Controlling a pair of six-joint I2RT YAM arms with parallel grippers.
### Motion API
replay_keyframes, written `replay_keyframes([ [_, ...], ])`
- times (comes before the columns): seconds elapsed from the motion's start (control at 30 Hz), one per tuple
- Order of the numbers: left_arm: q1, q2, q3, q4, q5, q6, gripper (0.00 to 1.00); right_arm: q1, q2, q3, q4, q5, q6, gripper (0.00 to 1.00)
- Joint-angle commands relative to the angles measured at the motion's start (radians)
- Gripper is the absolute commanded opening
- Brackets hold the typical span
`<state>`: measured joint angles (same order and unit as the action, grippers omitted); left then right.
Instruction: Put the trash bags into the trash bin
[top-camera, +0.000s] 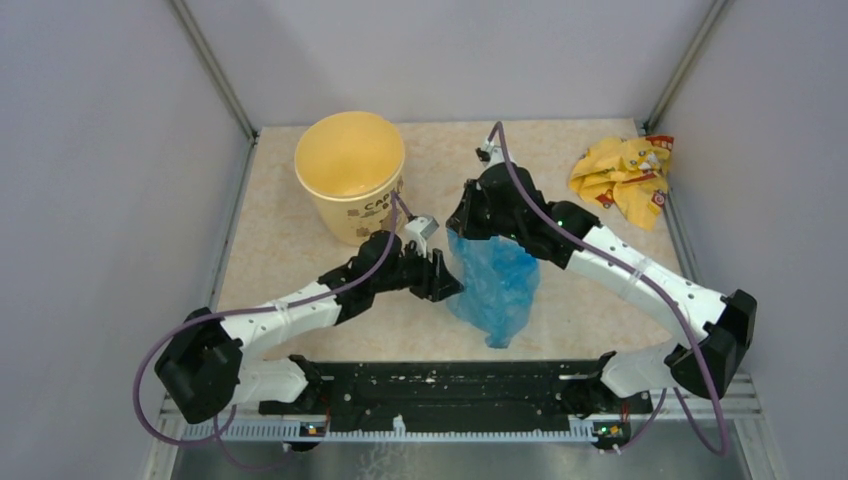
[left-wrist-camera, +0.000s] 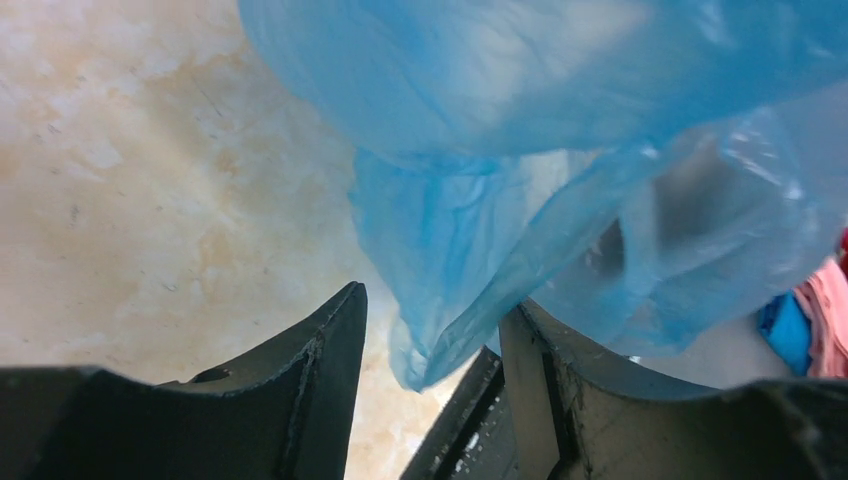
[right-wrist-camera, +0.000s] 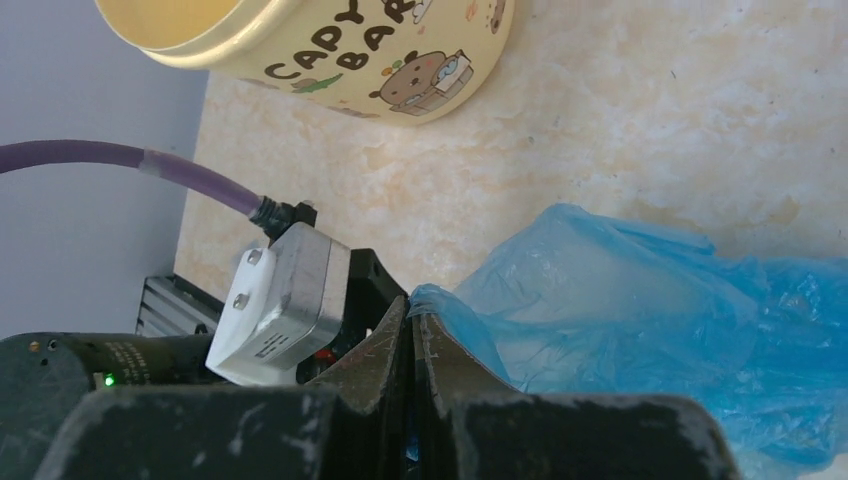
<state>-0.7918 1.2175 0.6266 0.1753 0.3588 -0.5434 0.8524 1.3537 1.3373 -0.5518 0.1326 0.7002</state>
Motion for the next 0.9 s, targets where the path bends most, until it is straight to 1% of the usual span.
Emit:
replay_keyframes([
  [0.0,-0.01,0.025,0.068,0.072,-0.095,0.081,0.57,-0.006,-0.056,0.069,-0.019,-0.007,-0.013,0.0],
  [0.07,-0.012,0.032,0.082,0.084,-0.082,0.088,0.57,-0.005,-0.055,0.084,-0.033,-0.013,-0.021,0.0],
  [0.13,-0.015,0.038,0.102,0.088,-0.051,0.082,0.46,-0.006,-0.054,0.09,-0.044,-0.01,-0.031,0.0],
  [0.17,-0.02,0.037,0.115,0.084,-0.039,0.078,0.37,-0.006,-0.053,0.095,-0.052,-0.004,-0.039,0.01],
  [0.2,-0.023,0.037,0.129,0.071,-0.035,0.076,0.26,-0.006,-0.052,0.103,-0.061,0.004,-0.051,0.12],
  [0.23,-0.026,0.037,0.146,0.052,-0.043,0.069,0.13,-0.006,-0.052,0.111,-0.075,0.013,-0.067,0.19],
  [0.27,-0.026,0.038,0.167,0.009,-0.058,0.063,0.01,-0.006,-0.053,0.13,-0.09,0.021,-0.091,0.37],
  [0.33,-0.027,0.051,0.229,-0.084,-0.133,0.051,0.0,-0.005,-0.065,0.154,-0.119,0.034,-0.13,0.58],
  [0.37,-0.025,0.061,0.26,-0.133,-0.173,0.035,0.0,-0.006,-0.076,0.157,-0.129,0.042,-0.147,0.65],
  [0.43,-0.014,0.092,0.328,-0.227,-0.205,0.013,0.0,-0.005,-0.11,0.144,-0.14,0.043,-0.185,0.77],
  [0.5,0.006,0.134,0.394,-0.294,-0.194,0.004,0.0,-0.005,-0.156,0.111,-0.152,0.051,-0.208,0.84],
  [0.57,0.016,0.172,0.447,-0.342,-0.179,-0.009,0.0,-0.005,-0.209,0.06,-0.148,0.039,-0.224,0.88],
  [0.63,0.019,0.204,0.486,-0.366,-0.172,-0.014,0.0,-0.005,-0.273,-0.011,-0.122,0.015,-0.226,0.89],
  [0.87,0.043,0.267,0.526,-0.377,-0.127,-0.039,0.0,-0.006,-0.462,-0.246,-0.086,-0.061,-0.184,0.9],
])
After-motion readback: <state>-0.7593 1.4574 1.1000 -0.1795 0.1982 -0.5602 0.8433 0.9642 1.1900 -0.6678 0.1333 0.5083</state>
